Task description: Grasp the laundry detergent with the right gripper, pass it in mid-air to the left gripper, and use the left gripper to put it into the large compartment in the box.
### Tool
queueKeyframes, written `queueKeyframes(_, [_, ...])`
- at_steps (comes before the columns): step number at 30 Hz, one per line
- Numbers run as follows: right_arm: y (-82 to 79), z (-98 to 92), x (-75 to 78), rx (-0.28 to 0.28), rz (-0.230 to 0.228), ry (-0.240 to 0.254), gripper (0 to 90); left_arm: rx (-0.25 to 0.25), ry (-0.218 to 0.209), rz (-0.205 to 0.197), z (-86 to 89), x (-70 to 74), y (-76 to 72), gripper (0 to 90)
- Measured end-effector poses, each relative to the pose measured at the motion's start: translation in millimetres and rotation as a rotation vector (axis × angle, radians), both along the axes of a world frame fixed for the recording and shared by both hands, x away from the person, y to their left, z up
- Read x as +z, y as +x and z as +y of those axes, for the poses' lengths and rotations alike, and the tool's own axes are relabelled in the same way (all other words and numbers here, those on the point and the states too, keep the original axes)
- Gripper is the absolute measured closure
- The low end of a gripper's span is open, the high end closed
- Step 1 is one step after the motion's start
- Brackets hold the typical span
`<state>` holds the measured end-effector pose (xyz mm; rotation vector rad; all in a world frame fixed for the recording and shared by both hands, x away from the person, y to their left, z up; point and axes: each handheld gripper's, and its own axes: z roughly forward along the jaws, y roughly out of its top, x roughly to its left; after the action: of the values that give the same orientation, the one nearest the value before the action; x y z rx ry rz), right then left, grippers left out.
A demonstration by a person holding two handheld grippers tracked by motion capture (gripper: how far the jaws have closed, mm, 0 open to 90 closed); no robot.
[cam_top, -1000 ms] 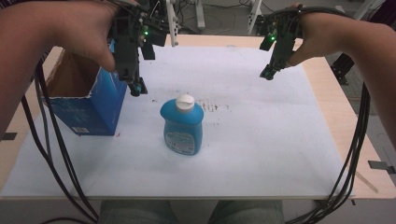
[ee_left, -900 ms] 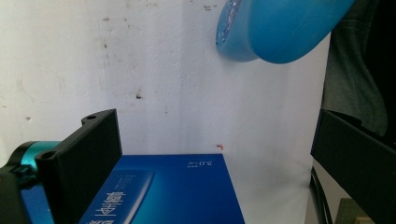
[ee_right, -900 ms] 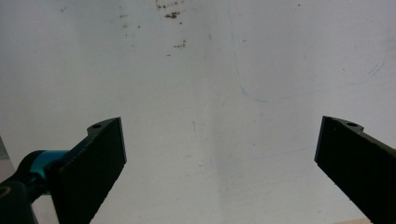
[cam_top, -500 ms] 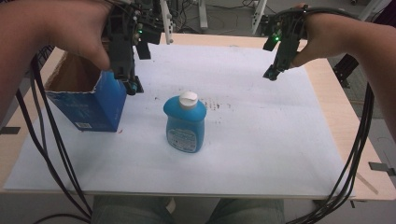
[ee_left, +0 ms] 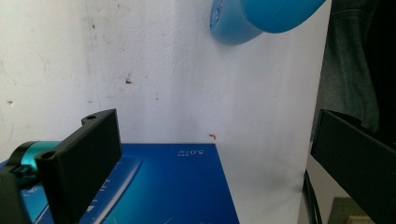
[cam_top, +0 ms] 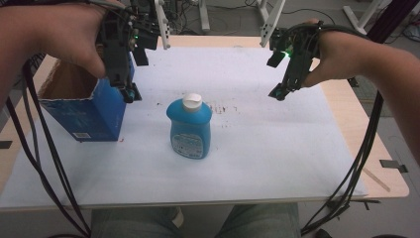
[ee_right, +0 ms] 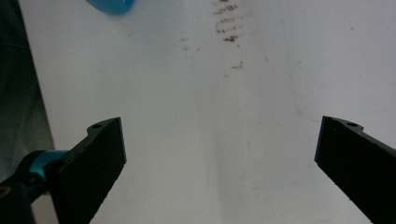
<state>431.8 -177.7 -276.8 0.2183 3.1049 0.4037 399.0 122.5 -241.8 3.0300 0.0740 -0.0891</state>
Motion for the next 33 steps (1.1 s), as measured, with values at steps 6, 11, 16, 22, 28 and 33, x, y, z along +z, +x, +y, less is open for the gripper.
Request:
queueKeyframes(6, [-26.6,2.2,-6.8,-0.002,0.013,0.1,1.1,0.0,-0.002,0.003,0.3,1.4,-4.4,1.7])
queueKeyframes(11, [-46.5,9.2,-17.9,0.004,0.015,0.19,1.1,0.003,-0.002,-0.002,2.2,2.4,-6.9,1.7])
queueKeyframes(16, [-64.2,17.8,-33.1,0.01,0.013,0.259,1.1,0.001,-0.001,-0.003,3.2,3.6,-8.9,1.7])
queueKeyframes(22, [-74.3,20.6,-46.2,-0.011,0.006,0.338,1.1,0.003,0.004,-0.007,3.5,4.4,-10.8,1.7])
queueKeyframes(28, [-81.3,22.5,-59.4,-0.037,0.01,0.429,1.1,0.001,0.002,-0.009,2.1,5.0,-11.4,1.7])
queueKeyframes(33, [-87.6,28.7,-69.9,-0.043,0.009,0.481,1.1,-0.001,0.002,-0.013,1.0,5.7,-12.5,1.7])
